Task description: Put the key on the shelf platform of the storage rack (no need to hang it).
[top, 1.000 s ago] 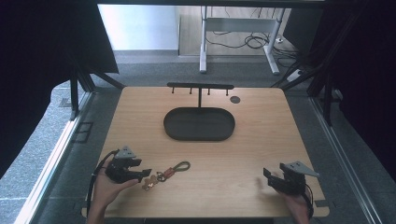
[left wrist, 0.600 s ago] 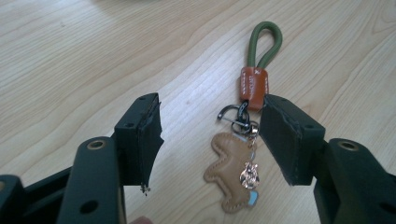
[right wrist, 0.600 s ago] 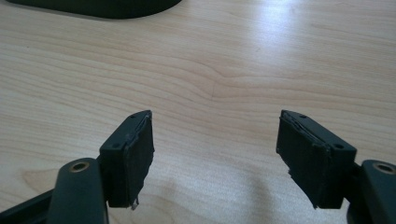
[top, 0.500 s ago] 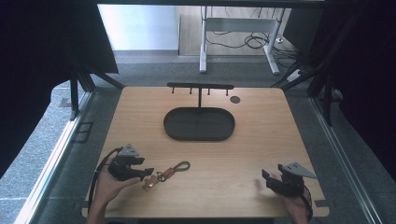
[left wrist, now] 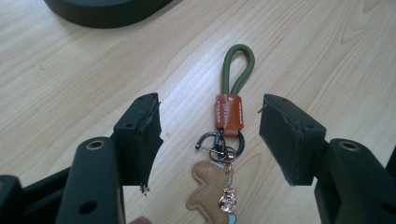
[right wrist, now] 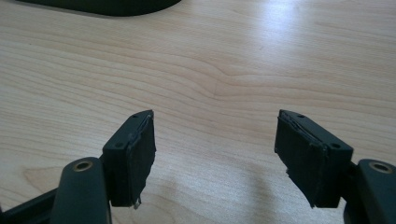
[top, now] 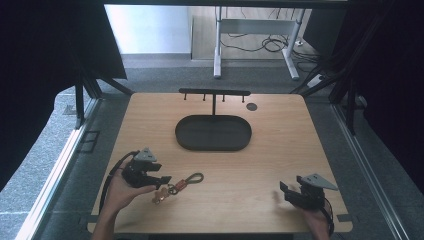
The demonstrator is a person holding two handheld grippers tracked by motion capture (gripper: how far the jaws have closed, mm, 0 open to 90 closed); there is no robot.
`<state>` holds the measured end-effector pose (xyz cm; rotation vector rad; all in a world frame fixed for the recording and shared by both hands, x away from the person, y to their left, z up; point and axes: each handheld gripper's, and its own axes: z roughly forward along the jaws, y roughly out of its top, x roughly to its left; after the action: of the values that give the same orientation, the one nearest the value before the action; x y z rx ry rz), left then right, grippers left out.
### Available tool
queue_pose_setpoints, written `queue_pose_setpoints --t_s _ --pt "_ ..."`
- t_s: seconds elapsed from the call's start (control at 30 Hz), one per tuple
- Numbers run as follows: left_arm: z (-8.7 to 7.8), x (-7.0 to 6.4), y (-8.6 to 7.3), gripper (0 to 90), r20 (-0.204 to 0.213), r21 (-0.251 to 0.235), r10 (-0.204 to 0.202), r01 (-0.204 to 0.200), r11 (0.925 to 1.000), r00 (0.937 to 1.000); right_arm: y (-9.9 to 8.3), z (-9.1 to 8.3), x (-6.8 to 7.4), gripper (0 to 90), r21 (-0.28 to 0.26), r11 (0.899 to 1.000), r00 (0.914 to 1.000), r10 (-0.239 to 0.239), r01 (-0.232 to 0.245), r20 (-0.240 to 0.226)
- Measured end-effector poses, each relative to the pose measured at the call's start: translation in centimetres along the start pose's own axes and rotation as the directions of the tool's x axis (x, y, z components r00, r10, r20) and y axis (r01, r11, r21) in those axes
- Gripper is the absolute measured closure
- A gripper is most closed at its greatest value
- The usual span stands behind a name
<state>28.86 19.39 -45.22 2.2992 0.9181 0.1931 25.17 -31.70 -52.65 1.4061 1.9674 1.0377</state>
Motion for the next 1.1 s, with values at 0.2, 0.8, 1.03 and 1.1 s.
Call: queue_pose_setpoints --t_s 0.2,0.8,1.03,1.1 --pt "-0.2 -0.2 0.9 39.1 0.01 0.015 0.026 -0.026 0.9995 0.9996 -0.1 0.0 -0.1 29.7 0.005 1.0 0.9999 0.004 -0.004 0.01" --pt "0.3 -1.0 2.6 40.4 0.031 0.083 0.072 -0.074 0.9938 0.9969 -0.4 0.3 0.0 29.7 0.036 0.999 0.9999 0.008 -0.008 -0.008" --pt "0.9 -1.4 3.5 42.0 0.043 0.119 0.093 -0.098 0.9881 0.9947 -0.4 0.3 0.0 29.7 0.036 0.999 0.9999 0.008 -0.008 -0.01" --pt "1.2 -1.4 3.7 42.0 0.048 0.124 0.096 -0.101 0.9871 0.9942 -0.4 0.3 0.0 29.8 0.039 0.999 0.9999 0.006 -0.006 -0.011"
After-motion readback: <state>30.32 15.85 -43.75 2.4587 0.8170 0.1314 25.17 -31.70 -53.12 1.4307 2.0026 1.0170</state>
